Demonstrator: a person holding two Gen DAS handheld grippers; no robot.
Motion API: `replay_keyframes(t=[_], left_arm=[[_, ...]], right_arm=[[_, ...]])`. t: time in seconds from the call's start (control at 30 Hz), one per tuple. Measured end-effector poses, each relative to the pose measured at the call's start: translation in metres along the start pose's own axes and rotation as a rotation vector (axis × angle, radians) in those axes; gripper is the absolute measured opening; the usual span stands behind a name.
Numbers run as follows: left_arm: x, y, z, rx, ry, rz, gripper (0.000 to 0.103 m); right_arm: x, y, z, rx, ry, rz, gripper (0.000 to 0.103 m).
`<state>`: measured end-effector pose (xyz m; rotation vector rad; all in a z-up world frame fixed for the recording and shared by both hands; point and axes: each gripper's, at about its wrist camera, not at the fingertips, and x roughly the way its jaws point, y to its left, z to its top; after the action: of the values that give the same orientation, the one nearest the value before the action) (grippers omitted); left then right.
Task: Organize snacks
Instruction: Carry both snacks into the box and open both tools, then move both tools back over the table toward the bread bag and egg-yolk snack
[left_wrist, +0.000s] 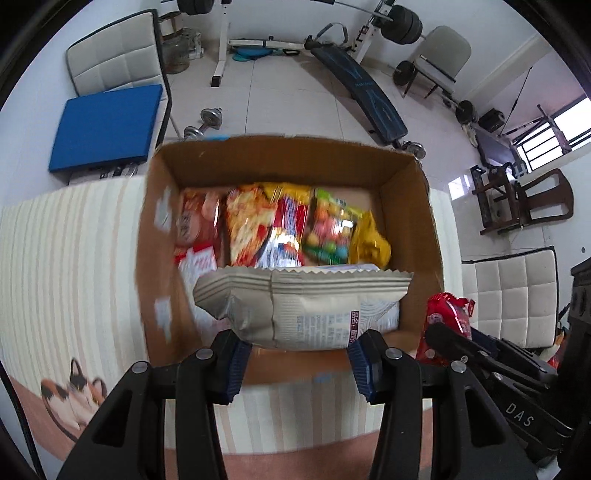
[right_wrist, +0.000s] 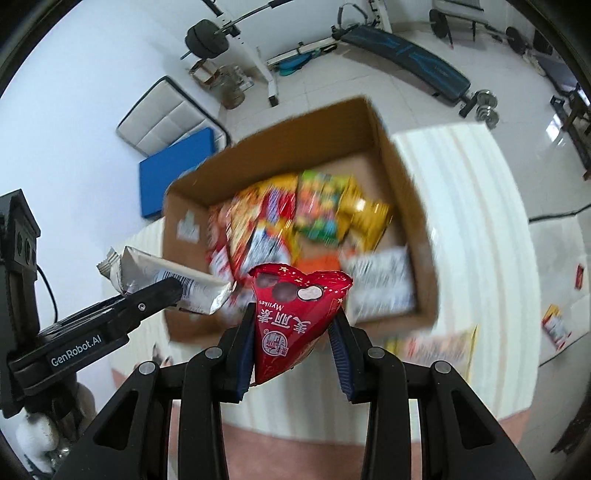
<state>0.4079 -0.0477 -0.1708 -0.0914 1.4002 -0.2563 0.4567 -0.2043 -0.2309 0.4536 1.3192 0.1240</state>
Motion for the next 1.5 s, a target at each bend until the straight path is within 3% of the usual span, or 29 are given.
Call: replay_keyframes(t=[0.23,0.53,0.7,0.73,0.8,0.83,0.97,1.07,1.37,1.5], left_arm=[[0.051,-0.009,0.065,0.011,0.091,0.009,0.045],[0.089,-0.022,0.094,0.045,0.147,0.039,0.045],[0.097,-0.026,0.097,0.049,0.168,0.039,0.045],[0.097,-0.027,0.097,0.05,0.174,0.036,0.045],[0.098,-0.027,0.097,0.051,0.181,0.037,0.047],[0.098,-0.027,0.098,0.046,0.182,0.034,0.051],[0.094,-0.025,0.1,0.042,0.16,0.069,0.078],[0.084,-0.02,0.098,0.033,0.138,0.069,0.085],[0.049,-0.016,0.082,0.027,0.081,0.067,0.085],[0.026,-0.015,0.064,0.03,0.012,0.072,0.085]], right_arm=[[0.035,-0.018,0.074,0.003,0.008,-0.097,0.04],[0.07,-0.034,0.112,0.015,0.024,-0.123,0.04],[0.083,-0.038,0.119,0.018,0.06,-0.124,0.042],[0.084,-0.039,0.119,0.021,0.065,-0.124,0.045],[0.085,-0.04,0.12,0.023,0.068,-0.128,0.063],[0.085,-0.04,0.121,0.022,0.067,-0.108,0.07],[0.079,-0.038,0.121,0.018,0.06,-0.118,0.076],[0.072,-0.035,0.12,0.011,0.058,-0.134,0.089],[0.046,-0.021,0.1,-0.049,0.045,-0.163,0.09],[0.028,-0.011,0.08,-0.086,0.013,-0.169,0.092]])
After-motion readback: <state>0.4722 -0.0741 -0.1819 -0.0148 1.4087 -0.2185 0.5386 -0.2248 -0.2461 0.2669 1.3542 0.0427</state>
